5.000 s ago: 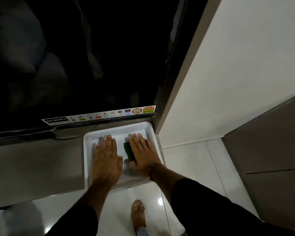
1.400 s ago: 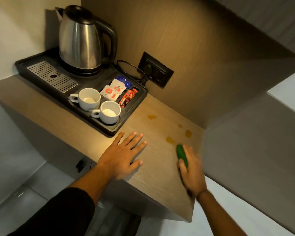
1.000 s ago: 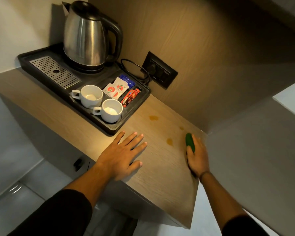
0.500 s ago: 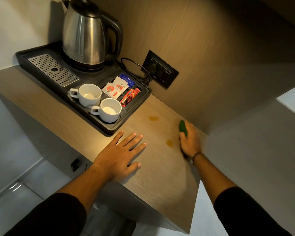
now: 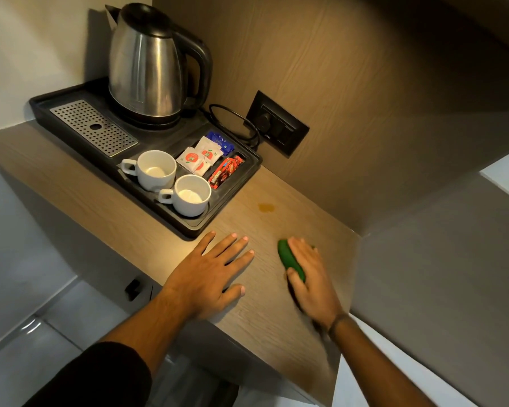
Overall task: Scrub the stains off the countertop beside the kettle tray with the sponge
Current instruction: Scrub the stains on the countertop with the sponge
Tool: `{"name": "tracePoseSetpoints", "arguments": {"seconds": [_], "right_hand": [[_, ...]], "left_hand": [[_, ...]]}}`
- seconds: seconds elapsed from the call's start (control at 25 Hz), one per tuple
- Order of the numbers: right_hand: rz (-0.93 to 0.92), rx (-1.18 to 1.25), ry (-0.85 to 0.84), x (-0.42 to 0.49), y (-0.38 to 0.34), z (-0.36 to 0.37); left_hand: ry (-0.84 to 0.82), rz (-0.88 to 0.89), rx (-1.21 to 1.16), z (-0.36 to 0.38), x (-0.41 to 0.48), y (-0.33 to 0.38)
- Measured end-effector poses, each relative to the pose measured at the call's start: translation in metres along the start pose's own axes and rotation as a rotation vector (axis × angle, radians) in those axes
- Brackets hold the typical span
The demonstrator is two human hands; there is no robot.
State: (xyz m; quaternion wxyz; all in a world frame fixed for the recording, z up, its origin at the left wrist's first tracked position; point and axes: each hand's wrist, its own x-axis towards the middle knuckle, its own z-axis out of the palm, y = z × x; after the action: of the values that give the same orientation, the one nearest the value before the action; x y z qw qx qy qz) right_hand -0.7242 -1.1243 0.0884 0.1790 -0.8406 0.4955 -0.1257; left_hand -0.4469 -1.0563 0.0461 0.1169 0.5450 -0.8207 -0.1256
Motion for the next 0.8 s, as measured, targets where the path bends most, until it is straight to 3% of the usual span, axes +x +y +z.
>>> {"name": "tracePoseSetpoints", "arguments": {"seconds": [0.08,0.24,0.44,0.52,0.68,0.8], "right_hand": [[-0.021,0.012,-0.020,-0.034,0.011,-0.007],[0.213,0.007,0.101,0.024,0.006,-0.021],[-0.146,-0.017,-0.123,-0.029,0.000,0.003],[-0.048,-0.004,-0.041,-0.022,0.022,-0.011],[0.212,-0.033,0.124,0.095,0.000,-0.010],[0.033,-0.021,0.032,0.110,-0.029,0.016]], "left_hand": [[-0.001,0.002,-0.013,-0.001,0.000,0.001],[-0.024,0.001,0.005,-0.006,0.000,0.002],[-0.022,-0.003,-0.008,-0.009,-0.002,0.005],[-0.021,-0.007,-0.005,-0.008,-0.002,0.005],[-0.021,-0.006,-0.004,-0.006,-0.001,0.003],[-0.022,-0.009,-0.011,-0.005,-0.001,0.005]]}}
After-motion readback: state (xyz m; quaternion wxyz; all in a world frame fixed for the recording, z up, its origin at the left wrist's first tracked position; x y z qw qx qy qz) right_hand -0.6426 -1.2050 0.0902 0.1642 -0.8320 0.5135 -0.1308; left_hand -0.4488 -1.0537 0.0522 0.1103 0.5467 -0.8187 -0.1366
